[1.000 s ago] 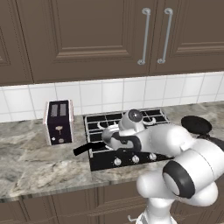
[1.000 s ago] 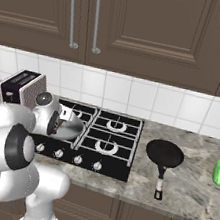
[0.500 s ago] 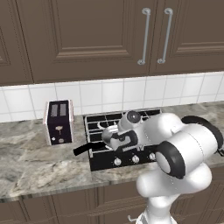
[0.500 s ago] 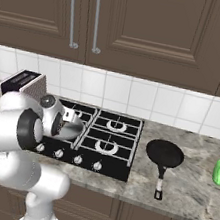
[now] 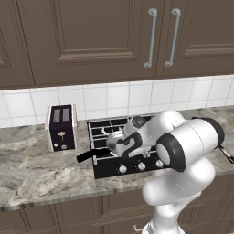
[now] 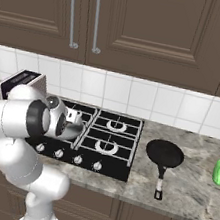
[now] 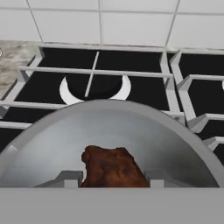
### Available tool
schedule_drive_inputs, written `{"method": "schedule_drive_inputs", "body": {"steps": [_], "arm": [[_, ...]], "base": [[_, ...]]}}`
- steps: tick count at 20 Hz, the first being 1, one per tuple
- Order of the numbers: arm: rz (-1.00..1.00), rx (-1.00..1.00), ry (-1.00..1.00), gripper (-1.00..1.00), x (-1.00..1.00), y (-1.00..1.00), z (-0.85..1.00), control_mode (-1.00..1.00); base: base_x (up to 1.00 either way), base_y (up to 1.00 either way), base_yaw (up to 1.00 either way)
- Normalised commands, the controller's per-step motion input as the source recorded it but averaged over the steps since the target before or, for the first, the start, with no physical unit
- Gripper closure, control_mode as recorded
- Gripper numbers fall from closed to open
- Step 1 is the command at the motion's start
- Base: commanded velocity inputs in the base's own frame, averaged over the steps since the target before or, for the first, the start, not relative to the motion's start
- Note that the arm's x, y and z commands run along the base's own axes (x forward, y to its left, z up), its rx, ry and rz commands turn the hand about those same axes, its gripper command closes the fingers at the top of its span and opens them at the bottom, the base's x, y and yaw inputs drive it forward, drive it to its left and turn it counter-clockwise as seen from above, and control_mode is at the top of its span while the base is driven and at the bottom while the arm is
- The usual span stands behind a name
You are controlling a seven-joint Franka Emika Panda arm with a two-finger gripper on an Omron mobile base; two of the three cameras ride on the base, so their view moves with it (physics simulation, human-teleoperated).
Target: Place both pans onto different burners. Then place the corn and the chicken drumstick on different pans.
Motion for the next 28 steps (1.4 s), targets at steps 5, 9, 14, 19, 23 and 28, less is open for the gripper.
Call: {"method": "schedule_drive_inputs", "body": {"steps": [5,9,14,19,23,28], "arm": [[0.00,0.00,0.00,1.00,0.16,-0.02,-0.14,-1.00],[0.00,0.00,0.00,1.00,0.07,0.00,-0.17,-1.00],[0.00,0.00,0.00,1.00,0.00,0.00,-0.28,-1.00],[0.00,0.00,0.00,1.00,0.00,0.00,-0.35,-1.00],[0.00,0.00,0.00,1.00,0.00,0.00,-0.38,-1.00],[0.00,0.00,0.00,-1.00,0.00,0.00,-0.31,-1.00]], "base": [[0.00,0.00,0.00],[0.00,0.00,0.00],[0.00,0.00,0.00],[0.00,0.00,0.00],[0.00,0.00,0.00],[0.00,0.00,0.00]]}}
